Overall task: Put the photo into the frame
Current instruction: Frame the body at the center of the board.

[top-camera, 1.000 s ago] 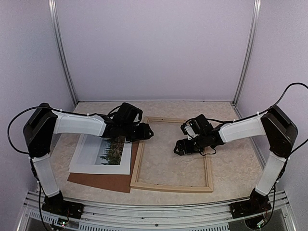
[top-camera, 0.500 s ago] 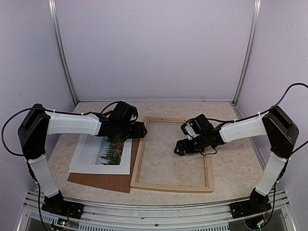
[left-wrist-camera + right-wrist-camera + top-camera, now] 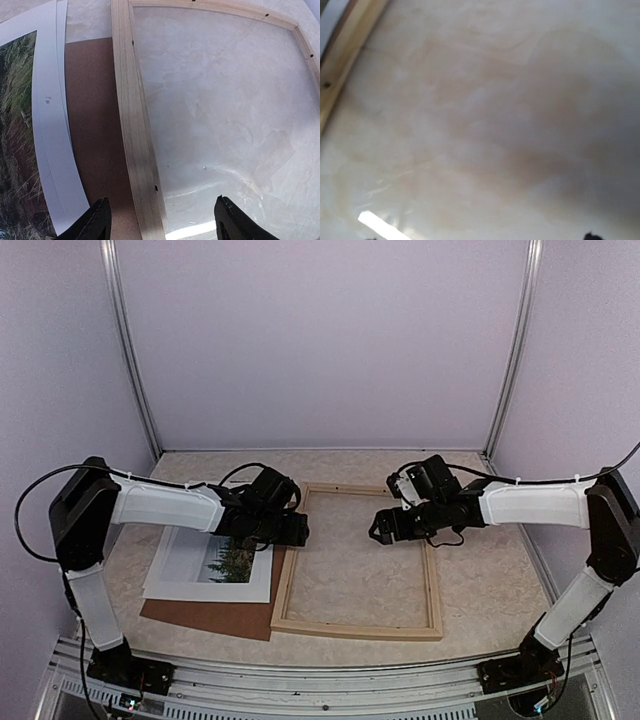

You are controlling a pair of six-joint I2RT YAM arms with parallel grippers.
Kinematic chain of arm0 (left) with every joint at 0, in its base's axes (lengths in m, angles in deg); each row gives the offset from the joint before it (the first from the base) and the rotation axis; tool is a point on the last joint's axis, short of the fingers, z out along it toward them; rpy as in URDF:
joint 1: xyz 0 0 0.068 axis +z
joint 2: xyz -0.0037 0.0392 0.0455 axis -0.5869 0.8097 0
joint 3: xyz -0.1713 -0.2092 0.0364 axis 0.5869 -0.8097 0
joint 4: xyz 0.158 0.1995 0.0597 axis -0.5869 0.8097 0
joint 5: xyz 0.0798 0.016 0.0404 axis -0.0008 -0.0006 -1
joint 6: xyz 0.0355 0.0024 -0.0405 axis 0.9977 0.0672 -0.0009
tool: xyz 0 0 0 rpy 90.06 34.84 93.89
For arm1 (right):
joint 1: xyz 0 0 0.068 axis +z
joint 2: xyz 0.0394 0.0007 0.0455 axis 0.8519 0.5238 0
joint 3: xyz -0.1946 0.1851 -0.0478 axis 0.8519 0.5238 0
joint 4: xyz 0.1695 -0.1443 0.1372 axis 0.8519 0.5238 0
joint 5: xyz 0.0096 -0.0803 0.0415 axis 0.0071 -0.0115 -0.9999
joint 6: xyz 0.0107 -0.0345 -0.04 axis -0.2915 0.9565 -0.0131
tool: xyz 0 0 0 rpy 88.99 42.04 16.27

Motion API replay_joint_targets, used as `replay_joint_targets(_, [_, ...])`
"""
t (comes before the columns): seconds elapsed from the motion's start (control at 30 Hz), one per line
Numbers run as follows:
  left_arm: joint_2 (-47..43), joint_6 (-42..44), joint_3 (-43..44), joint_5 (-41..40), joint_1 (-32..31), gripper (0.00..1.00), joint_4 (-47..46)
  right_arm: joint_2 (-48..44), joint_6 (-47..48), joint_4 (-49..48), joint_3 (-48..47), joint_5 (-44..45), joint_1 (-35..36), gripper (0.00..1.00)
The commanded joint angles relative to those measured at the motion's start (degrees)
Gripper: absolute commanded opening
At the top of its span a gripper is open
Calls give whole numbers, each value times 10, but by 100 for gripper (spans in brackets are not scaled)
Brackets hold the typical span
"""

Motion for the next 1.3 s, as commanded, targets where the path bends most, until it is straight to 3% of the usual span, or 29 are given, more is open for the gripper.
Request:
replay_joint_targets(0.0, [27,17,18,-17,0,69,19,-35,-3,58,-11,95,-27,89])
replay_joint_targets(0.23, [40,14,16,-8,-6,71,18,-60,-1,102,9,167,-74,88])
replay_joint_targets(0.53, [35,0,0,47,-7,69,-3,-38,7,63,59,121,-107,83])
replay_joint_targets(0.9, [27,-27,-33,100,-20,60,-42,-4,26,24,81,93,-129,58])
replay_joint_targets(1.27, [30,-38,-30,131,-43,58,-64,25,57,14,74,89,-172,51])
